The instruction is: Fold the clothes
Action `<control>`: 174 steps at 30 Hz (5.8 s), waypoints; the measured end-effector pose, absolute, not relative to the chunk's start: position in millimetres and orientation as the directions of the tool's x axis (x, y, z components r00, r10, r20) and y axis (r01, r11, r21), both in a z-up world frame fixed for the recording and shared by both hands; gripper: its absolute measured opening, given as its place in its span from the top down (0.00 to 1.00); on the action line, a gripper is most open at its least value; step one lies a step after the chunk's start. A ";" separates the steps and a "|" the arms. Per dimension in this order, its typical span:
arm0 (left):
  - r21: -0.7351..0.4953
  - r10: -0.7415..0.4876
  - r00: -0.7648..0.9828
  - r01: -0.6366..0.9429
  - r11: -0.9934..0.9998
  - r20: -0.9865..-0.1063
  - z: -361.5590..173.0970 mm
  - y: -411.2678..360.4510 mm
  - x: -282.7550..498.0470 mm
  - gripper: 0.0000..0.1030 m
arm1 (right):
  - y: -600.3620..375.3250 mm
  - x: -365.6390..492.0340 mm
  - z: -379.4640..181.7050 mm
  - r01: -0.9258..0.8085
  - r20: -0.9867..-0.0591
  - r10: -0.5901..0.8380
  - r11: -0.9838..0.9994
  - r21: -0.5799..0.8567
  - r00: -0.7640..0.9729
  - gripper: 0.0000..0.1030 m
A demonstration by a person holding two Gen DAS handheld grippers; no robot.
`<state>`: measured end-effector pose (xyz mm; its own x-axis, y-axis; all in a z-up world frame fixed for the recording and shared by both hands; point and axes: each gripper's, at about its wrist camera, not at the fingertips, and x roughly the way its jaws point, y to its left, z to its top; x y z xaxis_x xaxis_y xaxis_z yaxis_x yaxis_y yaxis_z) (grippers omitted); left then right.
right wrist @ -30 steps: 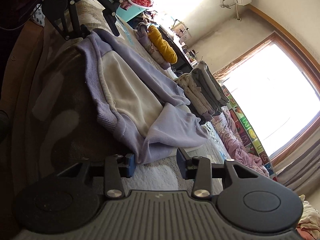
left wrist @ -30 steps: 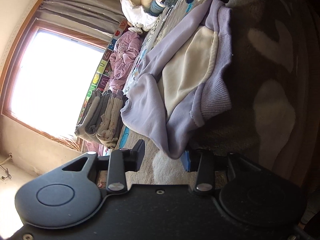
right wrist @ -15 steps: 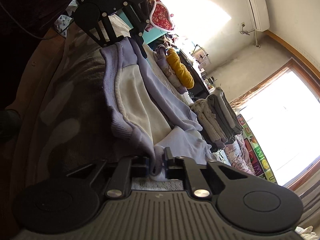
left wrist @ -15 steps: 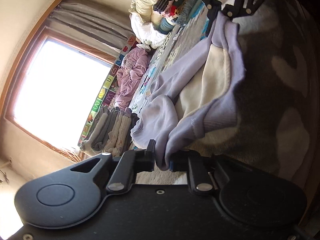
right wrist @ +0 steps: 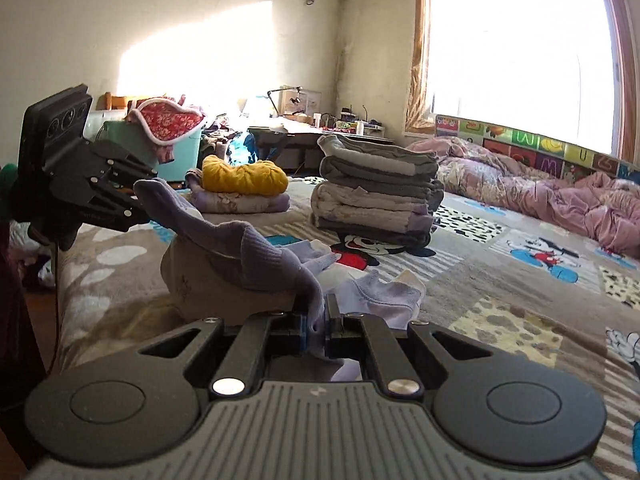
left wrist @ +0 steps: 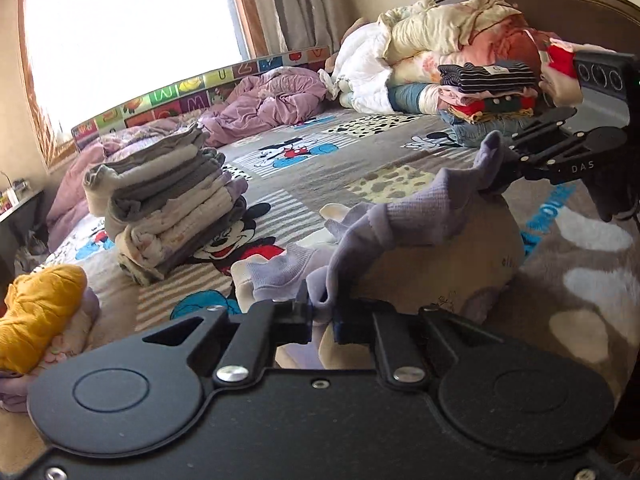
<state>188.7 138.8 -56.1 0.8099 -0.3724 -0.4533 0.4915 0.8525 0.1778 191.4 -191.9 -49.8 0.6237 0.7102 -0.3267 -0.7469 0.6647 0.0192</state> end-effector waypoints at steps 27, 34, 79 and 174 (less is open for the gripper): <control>-0.458 -0.507 0.763 0.313 0.832 -0.400 -94.0 208.0 300.1 0.95 | -193.5 353.7 -107.1 -0.572 -0.279 0.801 0.580 0.580 0.529 0.91; -0.465 -0.478 0.829 0.314 0.827 -0.291 -80.5 217.0 302.1 0.96 | -187.1 361.8 -71.0 -0.622 -0.198 0.790 0.587 0.517 0.580 0.92; -0.107 -0.237 0.829 0.212 0.971 -0.507 -100.0 154.9 322.5 0.55 | -177.7 395.4 -119.8 -0.550 -0.356 0.739 0.667 0.502 0.572 0.58; -0.783 -0.565 0.708 0.027 0.622 -0.424 -128.4 146.7 132.4 0.82 | -215.4 153.7 -154.8 -0.158 -0.312 0.726 0.499 0.852 0.613 0.76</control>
